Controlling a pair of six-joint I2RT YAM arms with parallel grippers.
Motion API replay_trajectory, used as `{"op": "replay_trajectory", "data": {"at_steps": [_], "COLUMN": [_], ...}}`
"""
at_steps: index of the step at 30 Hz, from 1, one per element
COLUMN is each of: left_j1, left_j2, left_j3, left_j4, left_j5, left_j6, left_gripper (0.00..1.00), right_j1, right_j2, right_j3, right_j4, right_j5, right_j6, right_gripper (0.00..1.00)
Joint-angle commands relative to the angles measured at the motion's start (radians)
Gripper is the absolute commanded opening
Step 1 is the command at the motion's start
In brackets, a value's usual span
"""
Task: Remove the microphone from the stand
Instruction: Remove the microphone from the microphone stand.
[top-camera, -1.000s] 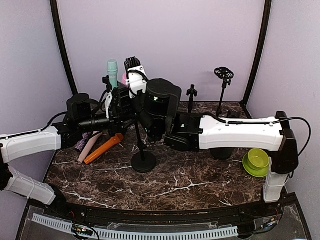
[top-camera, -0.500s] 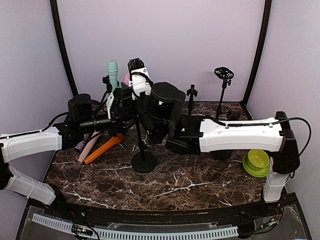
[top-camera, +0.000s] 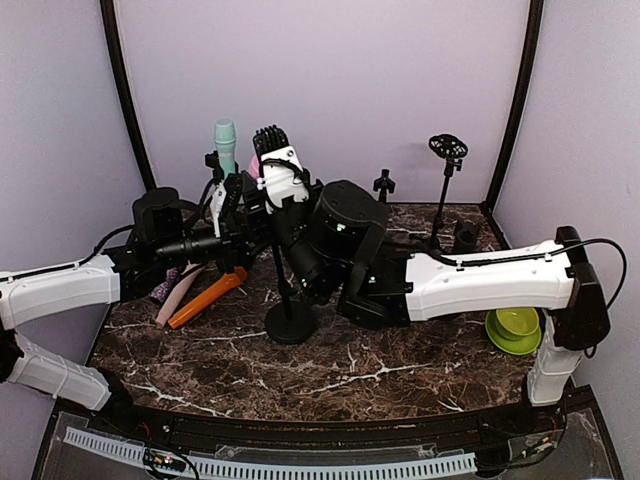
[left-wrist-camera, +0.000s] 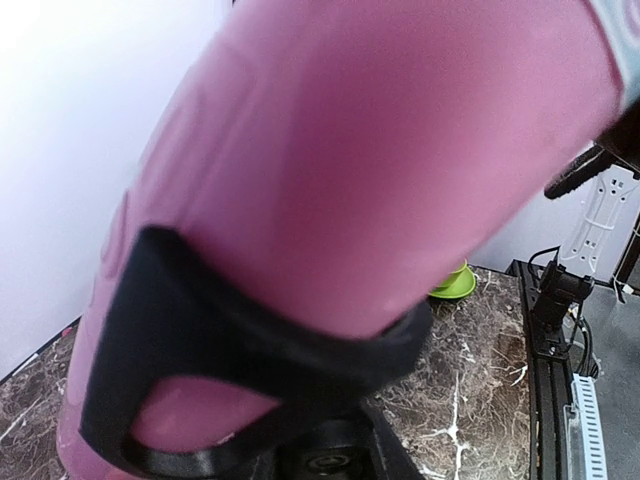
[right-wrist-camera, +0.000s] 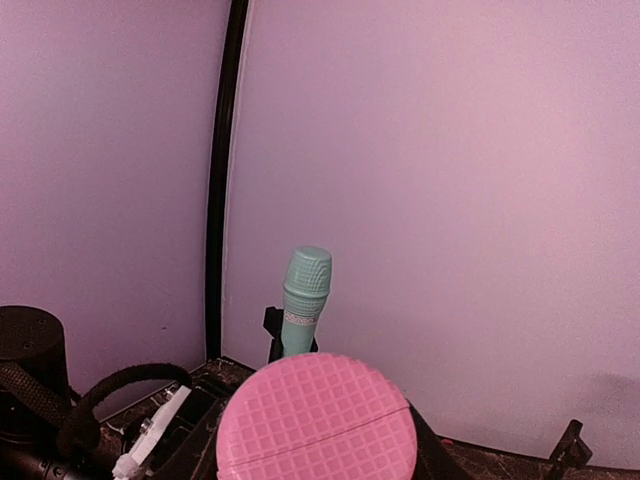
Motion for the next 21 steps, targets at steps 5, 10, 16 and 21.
{"op": "replay_trajectory", "data": {"at_steps": [5,10,16,21], "left_j1": [0.028,0.042,0.069,0.08], "left_j2": [-0.03,-0.034,-0.032,-0.027], "left_j3": [-0.025,-0.034,-0.041,-0.051], "left_j4": [-0.085,-0.095,-0.11,-0.109], "left_j5": [-0.149,-0.17,-0.162,-0.15], "left_j6": [-0.016,-0.011,-0.023,-0.032], "left_gripper": [0.0,0.0,0.0,0.0], "right_j1": [0.057,0.064,0.069,0.07], "right_j2": [-0.115,-0.153,-0.201,-0.24], "right_j3": [0.055,0.022,-0.037,-0.093], "right_j4": [0.229,0.255,0.285,0.324], "right_j5": [0.01,-0.001,-0.034,-0.062], "right_j6": [-0.165,-0.151,-0.109,-0.085], "right_gripper": [0.09,0.08,0.07,0.06]}}
